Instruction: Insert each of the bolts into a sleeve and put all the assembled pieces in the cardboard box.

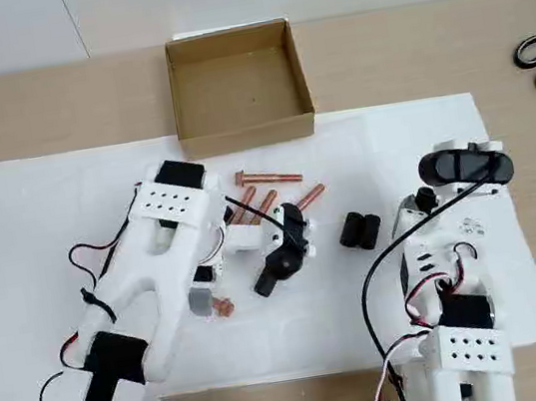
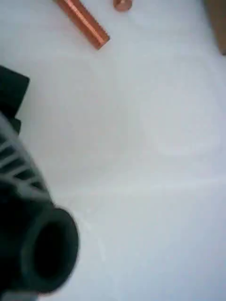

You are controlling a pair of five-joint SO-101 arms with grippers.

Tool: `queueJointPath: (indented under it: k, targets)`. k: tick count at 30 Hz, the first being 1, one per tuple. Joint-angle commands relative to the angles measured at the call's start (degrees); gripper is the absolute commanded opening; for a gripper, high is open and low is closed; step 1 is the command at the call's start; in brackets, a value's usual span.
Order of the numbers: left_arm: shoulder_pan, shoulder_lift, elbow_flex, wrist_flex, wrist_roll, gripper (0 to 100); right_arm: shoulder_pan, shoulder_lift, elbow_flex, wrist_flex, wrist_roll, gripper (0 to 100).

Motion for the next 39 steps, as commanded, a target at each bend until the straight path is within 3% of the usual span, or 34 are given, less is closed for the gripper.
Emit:
queueJointPath:
  k: [1, 9, 20, 25, 33, 39]
  targets:
    - [0.00, 0.70, 0.04, -3.43, -12.84, 18, 0.40, -1.27, -0.53, -1.45, -0.26, 0.5]
    - [0.26, 9.85, 0.04, -4.40, -13.10, 17, 0.40, -1.27, -0.53, -1.36, -0.26, 0.5]
    - [0.26, 13.27, -4.18, -3.69, -12.66, 1, 0.40, -1.27, -0.53, -1.36, -0.26, 0.5]
    - [-0.18, 13.19, -11.30, 5.45, -12.31, 1, 0.40, -1.27, -0.53, -1.36, -0.26, 0.5]
    - [0.70, 0.53, -13.23, 5.36, -3.16, 1, -1.01, -1.27, -0.53, -1.36, -0.26, 0.5]
    - [2.64, -12.92, -13.23, 5.27, 9.85, 1, -12.88, -1.27, -0.70, -1.45, -0.18, 0.5]
